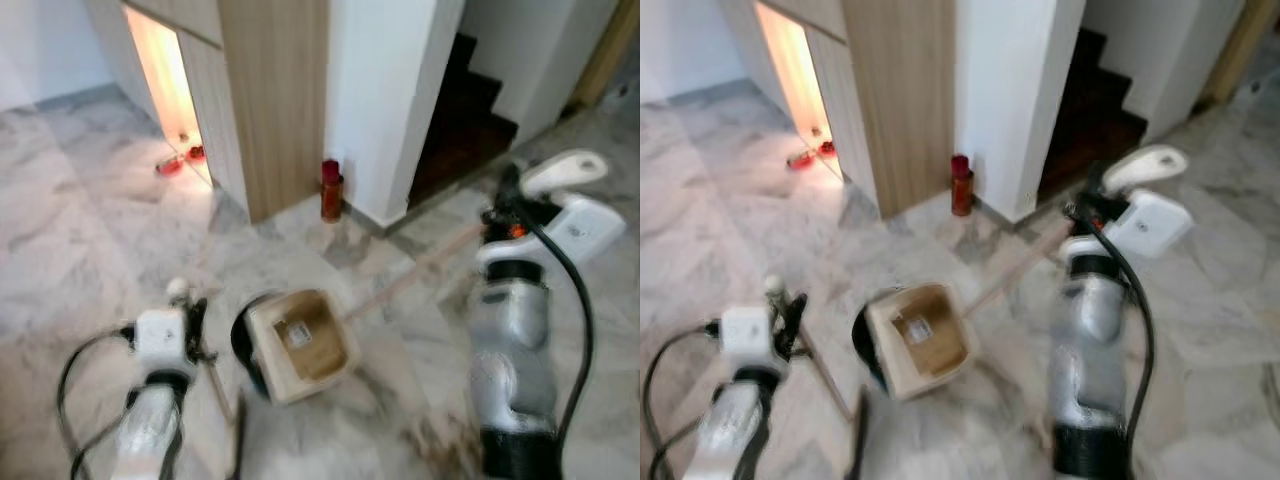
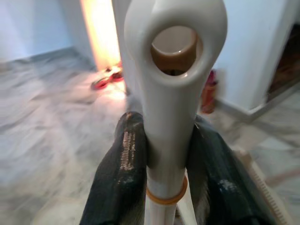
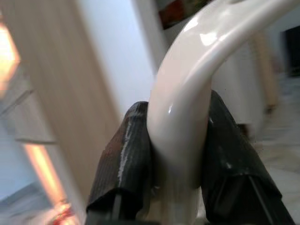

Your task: Sweep floor

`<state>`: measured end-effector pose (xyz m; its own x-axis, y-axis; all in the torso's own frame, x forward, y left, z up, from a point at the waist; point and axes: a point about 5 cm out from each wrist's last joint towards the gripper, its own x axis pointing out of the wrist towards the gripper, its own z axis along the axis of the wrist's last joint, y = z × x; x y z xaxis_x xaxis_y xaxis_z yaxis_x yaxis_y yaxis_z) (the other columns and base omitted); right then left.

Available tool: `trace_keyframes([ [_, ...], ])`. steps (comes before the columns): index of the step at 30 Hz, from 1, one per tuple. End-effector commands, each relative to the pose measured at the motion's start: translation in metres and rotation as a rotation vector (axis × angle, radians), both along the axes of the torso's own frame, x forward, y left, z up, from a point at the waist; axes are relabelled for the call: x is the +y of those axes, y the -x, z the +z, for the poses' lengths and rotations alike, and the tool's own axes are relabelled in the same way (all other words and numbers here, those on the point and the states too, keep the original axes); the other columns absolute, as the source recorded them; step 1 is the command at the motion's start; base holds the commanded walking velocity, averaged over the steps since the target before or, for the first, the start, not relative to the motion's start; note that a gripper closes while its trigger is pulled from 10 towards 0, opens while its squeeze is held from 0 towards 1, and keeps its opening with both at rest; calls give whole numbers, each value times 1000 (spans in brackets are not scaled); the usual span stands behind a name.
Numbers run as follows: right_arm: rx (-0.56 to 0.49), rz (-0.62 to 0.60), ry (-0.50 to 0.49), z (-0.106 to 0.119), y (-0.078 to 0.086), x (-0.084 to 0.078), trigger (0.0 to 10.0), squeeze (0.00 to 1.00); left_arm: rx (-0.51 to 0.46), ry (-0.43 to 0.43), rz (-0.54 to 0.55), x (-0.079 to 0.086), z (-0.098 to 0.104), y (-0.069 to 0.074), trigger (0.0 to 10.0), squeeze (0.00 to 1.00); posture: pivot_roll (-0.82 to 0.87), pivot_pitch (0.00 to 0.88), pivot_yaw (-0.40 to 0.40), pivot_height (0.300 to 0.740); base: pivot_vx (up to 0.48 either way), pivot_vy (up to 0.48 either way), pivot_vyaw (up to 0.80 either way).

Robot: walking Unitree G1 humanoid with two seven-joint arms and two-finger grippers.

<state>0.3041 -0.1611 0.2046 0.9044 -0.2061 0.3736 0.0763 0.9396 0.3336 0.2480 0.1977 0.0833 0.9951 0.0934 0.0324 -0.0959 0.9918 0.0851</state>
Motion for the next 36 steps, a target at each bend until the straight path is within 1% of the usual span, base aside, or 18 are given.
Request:
trace_keyframes([
  [1, -76, -11, -41, 15, 3, -7, 10000, 0, -56, -16, -23, -6, 13, -6, 10000, 0, 54, 0, 1, 740, 405, 0, 0],
  [25, -78, 6, -41, 17, 3, -5, 10000, 0, -58, -9, -17, -7, 12, -7, 10000, 0, 57, 0, -2, 740, 386, 0, 0],
  [30, -83, 36, -47, 19, 4, -1, 10000, 0, -67, -5, -17, -8, 12, -7, 10000, 0, 60, 0, -5, 740, 0, 0, 0],
  [35, -80, 44, -33, 18, 5, 1, 10000, 0, -68, -5, -17, -8, 13, -8, 10000, 0, 57, 0, -5, 740, 0, 0, 0],
  [36, -88, 50, -18, 20, 6, 3, 10000, 0, -68, -5, -19, -9, 13, -8, 10000, 0, 52, 0, -3, 740, 0, 0, 0],
])
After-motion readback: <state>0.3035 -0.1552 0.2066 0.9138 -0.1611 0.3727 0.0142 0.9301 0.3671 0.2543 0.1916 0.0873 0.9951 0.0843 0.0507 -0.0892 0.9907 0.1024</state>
